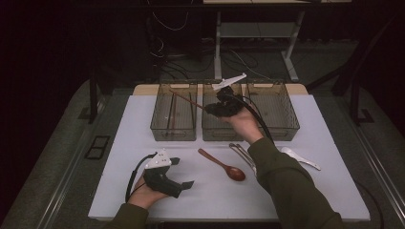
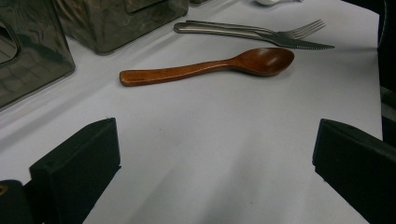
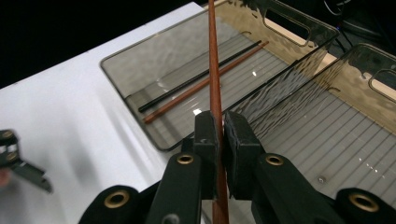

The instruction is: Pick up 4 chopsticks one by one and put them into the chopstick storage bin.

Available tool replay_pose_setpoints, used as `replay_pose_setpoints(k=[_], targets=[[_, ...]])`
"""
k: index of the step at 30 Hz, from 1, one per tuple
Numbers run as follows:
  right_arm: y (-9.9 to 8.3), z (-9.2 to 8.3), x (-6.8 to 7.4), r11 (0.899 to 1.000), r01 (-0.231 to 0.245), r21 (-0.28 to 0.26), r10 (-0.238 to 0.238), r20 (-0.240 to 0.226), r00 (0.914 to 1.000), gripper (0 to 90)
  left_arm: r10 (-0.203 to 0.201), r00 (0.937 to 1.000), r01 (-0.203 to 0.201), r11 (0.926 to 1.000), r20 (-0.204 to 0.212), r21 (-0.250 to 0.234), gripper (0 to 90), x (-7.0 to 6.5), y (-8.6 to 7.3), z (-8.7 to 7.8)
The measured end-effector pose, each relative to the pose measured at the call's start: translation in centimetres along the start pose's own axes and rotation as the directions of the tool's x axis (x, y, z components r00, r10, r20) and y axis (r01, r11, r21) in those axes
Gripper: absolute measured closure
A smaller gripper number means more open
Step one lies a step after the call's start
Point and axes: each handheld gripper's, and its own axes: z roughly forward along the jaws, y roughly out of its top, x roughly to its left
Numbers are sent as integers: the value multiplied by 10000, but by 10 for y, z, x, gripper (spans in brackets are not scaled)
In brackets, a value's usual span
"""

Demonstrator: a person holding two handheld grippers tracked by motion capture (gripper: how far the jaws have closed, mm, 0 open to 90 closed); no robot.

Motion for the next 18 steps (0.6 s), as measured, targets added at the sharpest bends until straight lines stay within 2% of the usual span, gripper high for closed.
replay_pose_setpoints(k=[13, 18], targets=[[17, 53, -1, 9957, -631, 672, 600, 471, 9971, 839, 4, 10000, -3, 10000, 85, -58, 0, -1, 1, 0], [23, 73, -1, 9925, -694, 1004, 621, 742, 9953, 839, -8, 9999, 9, 10000, 123, -66, 0, -1, 1, -1]])
